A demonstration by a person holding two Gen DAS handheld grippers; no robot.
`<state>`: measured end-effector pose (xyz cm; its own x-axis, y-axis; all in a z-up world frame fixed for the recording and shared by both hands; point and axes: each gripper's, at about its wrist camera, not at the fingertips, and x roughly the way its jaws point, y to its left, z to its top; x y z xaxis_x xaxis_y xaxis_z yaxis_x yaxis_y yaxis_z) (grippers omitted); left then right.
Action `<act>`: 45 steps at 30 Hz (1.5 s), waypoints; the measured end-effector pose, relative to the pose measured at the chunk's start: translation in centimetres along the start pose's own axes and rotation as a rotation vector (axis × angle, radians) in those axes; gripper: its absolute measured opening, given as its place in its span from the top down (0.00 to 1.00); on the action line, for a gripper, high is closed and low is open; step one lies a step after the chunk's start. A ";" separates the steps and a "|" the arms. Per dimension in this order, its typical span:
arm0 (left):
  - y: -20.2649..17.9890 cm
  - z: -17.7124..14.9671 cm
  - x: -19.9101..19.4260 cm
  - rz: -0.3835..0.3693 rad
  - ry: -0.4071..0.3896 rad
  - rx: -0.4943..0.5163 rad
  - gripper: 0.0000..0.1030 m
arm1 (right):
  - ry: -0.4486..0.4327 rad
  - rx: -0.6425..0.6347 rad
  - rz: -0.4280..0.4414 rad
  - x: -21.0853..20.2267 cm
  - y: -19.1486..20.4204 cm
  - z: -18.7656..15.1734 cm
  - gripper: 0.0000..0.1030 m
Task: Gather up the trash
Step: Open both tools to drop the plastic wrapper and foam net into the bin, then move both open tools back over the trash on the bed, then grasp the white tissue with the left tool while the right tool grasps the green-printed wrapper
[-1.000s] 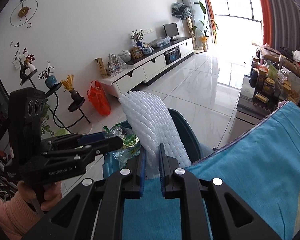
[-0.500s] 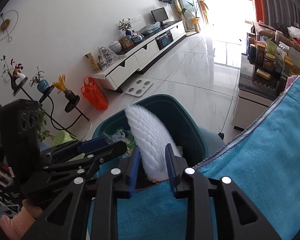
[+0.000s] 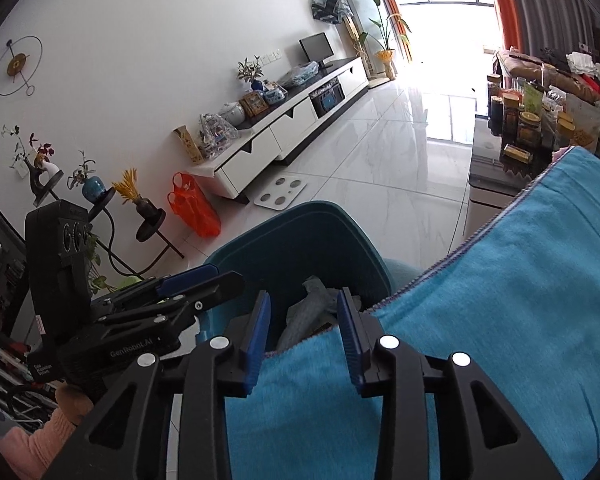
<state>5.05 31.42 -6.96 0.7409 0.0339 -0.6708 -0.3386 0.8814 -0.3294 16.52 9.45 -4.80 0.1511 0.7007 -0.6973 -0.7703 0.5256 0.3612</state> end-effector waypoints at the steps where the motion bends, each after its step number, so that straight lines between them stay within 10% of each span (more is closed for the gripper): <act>1: -0.4 0.0 -0.5 -0.009 -0.011 0.007 0.45 | -0.012 -0.005 0.003 -0.8 0.0 -0.2 0.68; 11: -9.0 -1.8 -4.4 -0.186 -0.064 0.174 0.42 | -0.137 -0.017 -0.046 -10.5 -1.5 -4.4 0.63; 24: -24.6 -8.1 -2.6 -0.428 0.071 0.442 0.41 | -0.237 0.130 -0.263 -22.1 -8.7 -12.8 0.63; 45: -41.6 -10.7 6.6 -0.451 0.232 0.667 0.41 | -0.231 0.349 -0.478 -29.0 -21.4 -17.8 0.63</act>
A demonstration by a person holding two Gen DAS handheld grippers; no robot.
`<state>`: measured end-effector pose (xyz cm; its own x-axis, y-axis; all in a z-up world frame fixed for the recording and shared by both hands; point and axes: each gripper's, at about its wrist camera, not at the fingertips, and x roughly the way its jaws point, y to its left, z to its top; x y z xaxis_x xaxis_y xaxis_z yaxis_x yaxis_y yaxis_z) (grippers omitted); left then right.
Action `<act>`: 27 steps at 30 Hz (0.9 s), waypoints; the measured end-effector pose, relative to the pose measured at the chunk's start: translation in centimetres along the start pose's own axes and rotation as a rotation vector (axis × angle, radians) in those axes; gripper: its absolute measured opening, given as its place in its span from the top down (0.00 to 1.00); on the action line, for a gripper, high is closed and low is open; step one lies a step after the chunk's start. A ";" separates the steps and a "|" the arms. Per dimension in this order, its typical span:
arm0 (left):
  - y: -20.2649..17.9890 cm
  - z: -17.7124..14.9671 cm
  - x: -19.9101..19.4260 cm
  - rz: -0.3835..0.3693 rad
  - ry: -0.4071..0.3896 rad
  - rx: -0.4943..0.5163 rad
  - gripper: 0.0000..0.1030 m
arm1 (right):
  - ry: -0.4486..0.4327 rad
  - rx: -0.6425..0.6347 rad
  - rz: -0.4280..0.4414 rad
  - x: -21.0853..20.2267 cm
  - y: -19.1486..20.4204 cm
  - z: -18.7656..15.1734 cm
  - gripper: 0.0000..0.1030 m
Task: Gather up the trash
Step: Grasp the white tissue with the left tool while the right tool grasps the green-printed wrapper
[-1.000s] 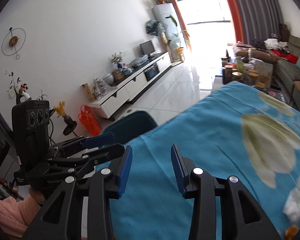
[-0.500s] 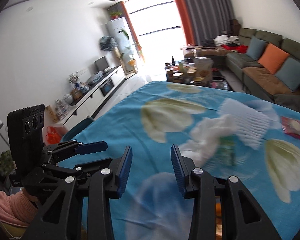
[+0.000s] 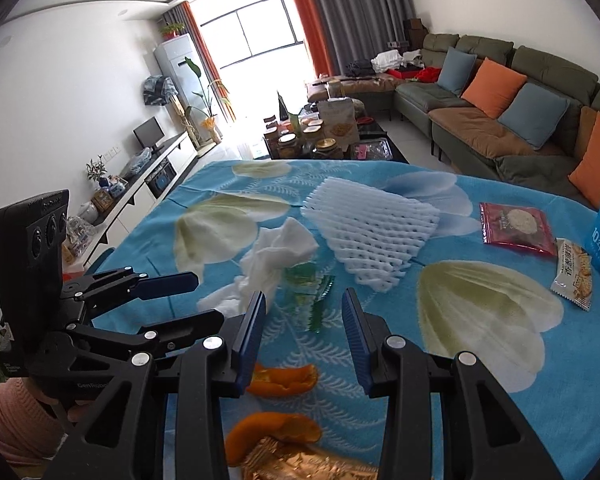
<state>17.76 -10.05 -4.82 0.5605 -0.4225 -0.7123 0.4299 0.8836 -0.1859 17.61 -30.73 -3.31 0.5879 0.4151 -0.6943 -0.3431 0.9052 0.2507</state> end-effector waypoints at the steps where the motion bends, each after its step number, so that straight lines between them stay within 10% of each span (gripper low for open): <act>1: -0.1 0.2 0.4 -0.003 0.011 0.001 0.41 | 0.013 -0.001 0.005 0.3 -0.1 0.0 0.63; 14: 1.1 0.4 2.8 -0.015 0.089 -0.037 0.78 | 0.133 -0.033 0.029 4.4 0.1 0.6 0.64; 18: 1.1 0.3 2.5 -0.031 0.084 -0.036 0.90 | 0.141 -0.030 0.040 4.8 0.1 0.6 0.79; 25: 1.3 0.1 1.8 -0.061 0.067 -0.043 0.91 | 0.111 -0.035 0.035 4.0 0.3 0.2 0.87; 27: 1.3 0.1 1.5 -0.067 0.063 -0.044 0.65 | 0.097 -0.041 0.030 3.6 0.4 0.1 0.87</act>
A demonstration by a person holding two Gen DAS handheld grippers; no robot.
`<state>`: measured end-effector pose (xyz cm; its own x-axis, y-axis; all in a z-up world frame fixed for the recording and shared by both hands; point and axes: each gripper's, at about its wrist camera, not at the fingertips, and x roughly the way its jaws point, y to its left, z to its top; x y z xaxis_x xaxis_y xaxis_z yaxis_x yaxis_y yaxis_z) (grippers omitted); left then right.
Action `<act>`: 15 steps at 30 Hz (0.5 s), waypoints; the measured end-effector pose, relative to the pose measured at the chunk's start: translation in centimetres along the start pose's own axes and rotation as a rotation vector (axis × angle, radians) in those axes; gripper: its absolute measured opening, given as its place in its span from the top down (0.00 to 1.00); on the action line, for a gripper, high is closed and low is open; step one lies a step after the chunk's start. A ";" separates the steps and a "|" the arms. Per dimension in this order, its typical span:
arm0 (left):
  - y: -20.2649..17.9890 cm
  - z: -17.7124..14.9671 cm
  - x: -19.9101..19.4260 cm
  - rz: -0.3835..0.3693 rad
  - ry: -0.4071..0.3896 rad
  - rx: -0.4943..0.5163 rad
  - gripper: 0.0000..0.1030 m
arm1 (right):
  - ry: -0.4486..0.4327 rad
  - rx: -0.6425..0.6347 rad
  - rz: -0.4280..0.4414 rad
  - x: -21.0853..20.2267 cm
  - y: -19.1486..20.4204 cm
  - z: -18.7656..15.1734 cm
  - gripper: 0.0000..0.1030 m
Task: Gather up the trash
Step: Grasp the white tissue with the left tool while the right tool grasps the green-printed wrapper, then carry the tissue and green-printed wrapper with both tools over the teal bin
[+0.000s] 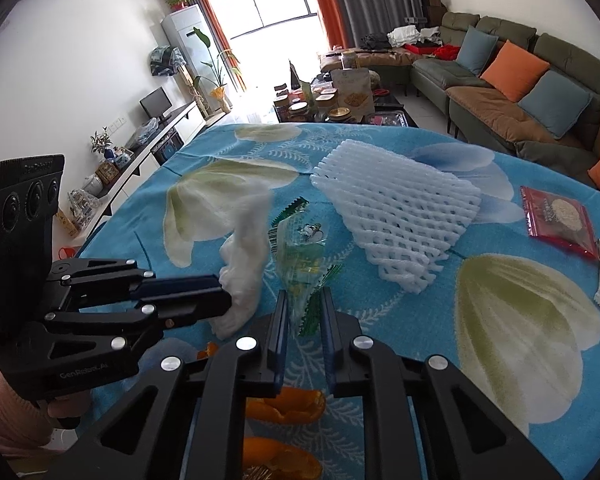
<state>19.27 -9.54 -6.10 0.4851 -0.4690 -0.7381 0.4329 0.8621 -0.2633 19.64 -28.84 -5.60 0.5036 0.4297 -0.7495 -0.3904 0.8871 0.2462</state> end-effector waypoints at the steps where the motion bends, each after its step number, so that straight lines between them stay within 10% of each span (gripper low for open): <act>1: -0.1 0.0 -0.2 0.011 -0.010 0.008 0.61 | -0.007 0.000 -0.003 -0.2 0.0 0.0 0.87; 7: -0.9 0.6 0.6 0.027 -0.005 0.036 0.61 | -0.022 0.007 0.004 -0.9 0.0 -0.5 0.87; 10: -0.8 0.7 1.3 0.008 0.018 0.026 0.82 | -0.027 0.006 0.011 -1.1 0.1 -0.6 0.87; 15: -0.4 0.4 0.8 -0.013 0.004 0.002 0.89 | -0.042 0.009 0.020 -1.6 0.2 -0.8 0.87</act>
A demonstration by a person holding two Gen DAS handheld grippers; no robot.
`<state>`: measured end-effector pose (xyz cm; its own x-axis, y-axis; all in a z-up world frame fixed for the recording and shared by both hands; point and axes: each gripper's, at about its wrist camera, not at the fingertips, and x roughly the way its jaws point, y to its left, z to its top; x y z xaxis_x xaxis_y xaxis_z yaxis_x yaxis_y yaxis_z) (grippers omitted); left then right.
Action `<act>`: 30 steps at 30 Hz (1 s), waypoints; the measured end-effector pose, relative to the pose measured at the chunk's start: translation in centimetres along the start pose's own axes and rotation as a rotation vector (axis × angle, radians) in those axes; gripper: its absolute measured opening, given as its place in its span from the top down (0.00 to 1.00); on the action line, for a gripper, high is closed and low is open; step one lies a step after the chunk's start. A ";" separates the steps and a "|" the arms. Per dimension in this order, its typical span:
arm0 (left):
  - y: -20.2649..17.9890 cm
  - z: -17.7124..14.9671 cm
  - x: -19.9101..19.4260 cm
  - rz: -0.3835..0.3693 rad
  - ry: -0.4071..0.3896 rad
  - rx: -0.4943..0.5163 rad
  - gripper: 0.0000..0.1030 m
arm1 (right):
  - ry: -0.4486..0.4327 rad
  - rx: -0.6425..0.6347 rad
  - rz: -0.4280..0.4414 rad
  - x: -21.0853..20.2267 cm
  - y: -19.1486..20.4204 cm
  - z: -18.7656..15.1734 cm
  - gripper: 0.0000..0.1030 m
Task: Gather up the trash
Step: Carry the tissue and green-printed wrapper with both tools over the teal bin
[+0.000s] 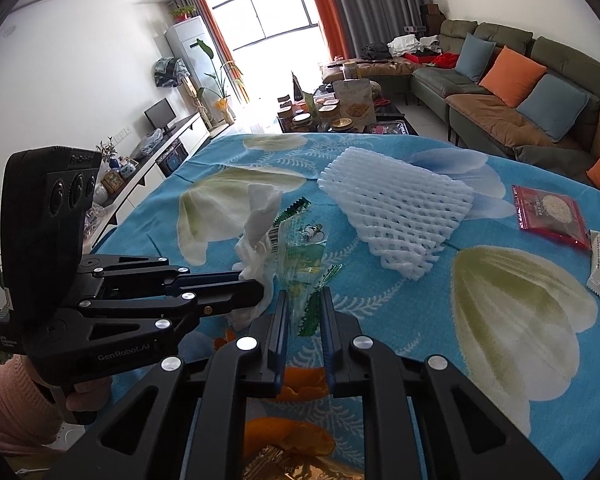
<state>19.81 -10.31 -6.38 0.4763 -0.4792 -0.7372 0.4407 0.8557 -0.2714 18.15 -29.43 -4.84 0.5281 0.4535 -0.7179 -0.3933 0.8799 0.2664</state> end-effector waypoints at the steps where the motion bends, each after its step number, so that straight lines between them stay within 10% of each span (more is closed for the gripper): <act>1: 0.0 -0.1 -0.3 0.003 -0.007 0.005 0.90 | -0.004 -0.002 0.002 -0.1 0.1 0.0 0.87; 30: 5.2 -7.7 -15.8 0.089 -0.210 -0.093 0.90 | -0.080 -0.104 0.175 -1.8 9.7 -0.5 0.87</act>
<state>8.70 3.20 -0.90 0.6624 -0.4229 -0.6184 0.3225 0.9060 -0.2741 12.99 -21.80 -1.27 0.5018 0.6113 -0.6120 -0.5576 0.7695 0.3113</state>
